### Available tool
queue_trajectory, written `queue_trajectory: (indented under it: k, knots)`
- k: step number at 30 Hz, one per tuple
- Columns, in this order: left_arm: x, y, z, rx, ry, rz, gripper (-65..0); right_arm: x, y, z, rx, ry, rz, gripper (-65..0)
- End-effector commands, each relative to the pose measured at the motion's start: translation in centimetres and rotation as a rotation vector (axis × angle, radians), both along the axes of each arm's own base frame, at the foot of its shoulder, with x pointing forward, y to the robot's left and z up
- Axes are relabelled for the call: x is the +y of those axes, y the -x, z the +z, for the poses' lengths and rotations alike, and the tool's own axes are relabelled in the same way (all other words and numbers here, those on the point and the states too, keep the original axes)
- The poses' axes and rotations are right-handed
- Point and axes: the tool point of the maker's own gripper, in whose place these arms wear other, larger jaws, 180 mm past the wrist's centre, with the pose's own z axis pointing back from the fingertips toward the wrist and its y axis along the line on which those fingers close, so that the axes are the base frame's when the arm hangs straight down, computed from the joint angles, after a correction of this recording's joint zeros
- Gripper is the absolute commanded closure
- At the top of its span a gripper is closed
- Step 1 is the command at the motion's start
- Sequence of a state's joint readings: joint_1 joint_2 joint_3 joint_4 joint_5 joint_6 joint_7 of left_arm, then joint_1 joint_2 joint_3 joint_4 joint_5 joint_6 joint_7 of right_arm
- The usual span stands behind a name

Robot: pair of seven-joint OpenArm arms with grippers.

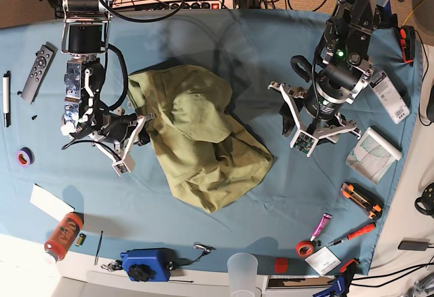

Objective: Layout the t-shirt on the table in an organized manner, then fold the t-shirt properly
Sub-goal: 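Pull the shirt with the right gripper toward the right arm's side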

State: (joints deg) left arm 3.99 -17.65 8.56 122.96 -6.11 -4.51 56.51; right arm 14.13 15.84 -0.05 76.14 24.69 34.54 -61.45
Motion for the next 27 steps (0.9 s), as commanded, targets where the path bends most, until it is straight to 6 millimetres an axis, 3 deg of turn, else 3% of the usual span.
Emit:
queue_trajectory:
  k: [1,5,8,13,16,20,23,27]
  knots:
    - [-0.1,-0.6,1.4,-0.056,0.012,-0.004,-29.4,-0.7,-1.0,1.3,-0.037,0.012,-0.010,0.0]
    - [-0.1,-0.6,1.4,-0.056,0.012,-0.004,-29.4,-2.9,-2.2,3.1,-0.099,-0.019,-0.092,0.0]
    - [-0.1,-0.6,1.5,-0.058,0.015,-0.006,-29.4,-4.7,-2.9,5.7,-0.179,-0.076,-0.164,0.0]
    - [-0.3,-0.7,1.6,-0.067,0.021,-0.008,-29.4,-4.5,-2.7,9.7,-0.268,-0.233,-0.132,0.0]
    - [-0.2,-0.6,1.6,-0.067,0.021,-0.009,-29.4,-3.5,-1.7,10.0,-0.218,-0.286,-0.091,0.0]
    - [-0.2,-0.6,1.5,-0.065,0.021,-0.008,-29.4,-2.8,-1.3,10.0,-0.196,-0.322,-0.071,-25.0]
    - [-0.2,-0.3,1.2,-0.055,0.021,-0.009,-29.4,-2.7,-1.6,10.2,-0.215,-0.324,-0.070,-26.9]
    - [-0.7,-0.2,1.2,-0.046,0.047,-0.020,-29.4,-1.1,-2.0,9.0,-0.208,-0.244,-0.016,-26.9]
